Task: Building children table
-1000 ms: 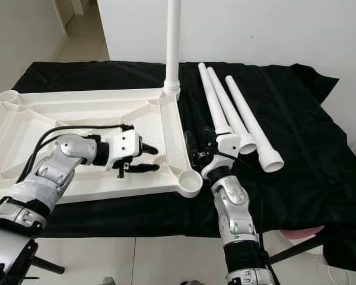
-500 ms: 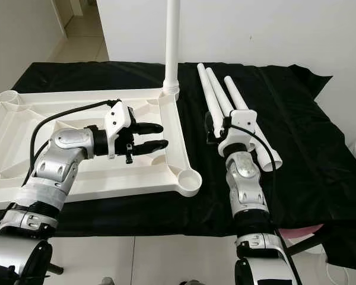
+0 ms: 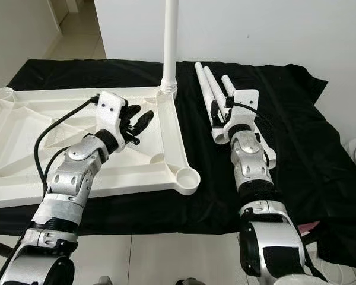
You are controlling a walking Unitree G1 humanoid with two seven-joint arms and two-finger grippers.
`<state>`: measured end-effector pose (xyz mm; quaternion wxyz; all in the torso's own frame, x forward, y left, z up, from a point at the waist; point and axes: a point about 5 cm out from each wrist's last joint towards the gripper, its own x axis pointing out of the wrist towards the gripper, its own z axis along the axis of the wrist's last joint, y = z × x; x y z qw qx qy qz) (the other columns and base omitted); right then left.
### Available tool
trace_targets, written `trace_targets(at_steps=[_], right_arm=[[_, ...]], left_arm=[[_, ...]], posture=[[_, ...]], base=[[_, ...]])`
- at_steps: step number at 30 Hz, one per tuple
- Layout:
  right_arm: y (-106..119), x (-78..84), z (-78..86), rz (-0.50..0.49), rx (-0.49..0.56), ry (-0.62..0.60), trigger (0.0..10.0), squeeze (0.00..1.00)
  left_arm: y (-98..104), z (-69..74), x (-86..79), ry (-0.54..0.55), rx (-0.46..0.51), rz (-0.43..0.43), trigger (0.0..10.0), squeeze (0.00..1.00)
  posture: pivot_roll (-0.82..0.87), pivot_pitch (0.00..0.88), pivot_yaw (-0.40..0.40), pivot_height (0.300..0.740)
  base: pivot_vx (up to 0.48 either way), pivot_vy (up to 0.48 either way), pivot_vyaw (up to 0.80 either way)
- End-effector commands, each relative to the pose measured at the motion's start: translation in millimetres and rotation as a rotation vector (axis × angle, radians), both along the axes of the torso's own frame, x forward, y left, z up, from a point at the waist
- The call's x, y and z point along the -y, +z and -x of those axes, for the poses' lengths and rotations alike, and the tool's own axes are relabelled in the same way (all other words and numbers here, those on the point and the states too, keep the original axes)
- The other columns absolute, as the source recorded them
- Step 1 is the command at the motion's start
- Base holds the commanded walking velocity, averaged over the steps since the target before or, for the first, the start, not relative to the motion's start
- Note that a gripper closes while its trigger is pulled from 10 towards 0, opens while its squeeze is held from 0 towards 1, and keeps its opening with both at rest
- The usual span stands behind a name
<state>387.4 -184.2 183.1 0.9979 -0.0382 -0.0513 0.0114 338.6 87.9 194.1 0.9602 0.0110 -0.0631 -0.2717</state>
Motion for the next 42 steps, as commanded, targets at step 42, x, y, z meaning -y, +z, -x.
trace_targets(at_steps=[42], right_arm=[[-18, -11.1, -12.3, -0.011, -0.129, 0.013, 10.0, 0.00]], left_arm=[[4, 31.1, 3.0, 0.050, -0.029, -0.072, 10.0, 0.00]], posture=[[0.08, 0.118, -0.007, 0.740]], base=[[0.000, 0.000, 0.00]])
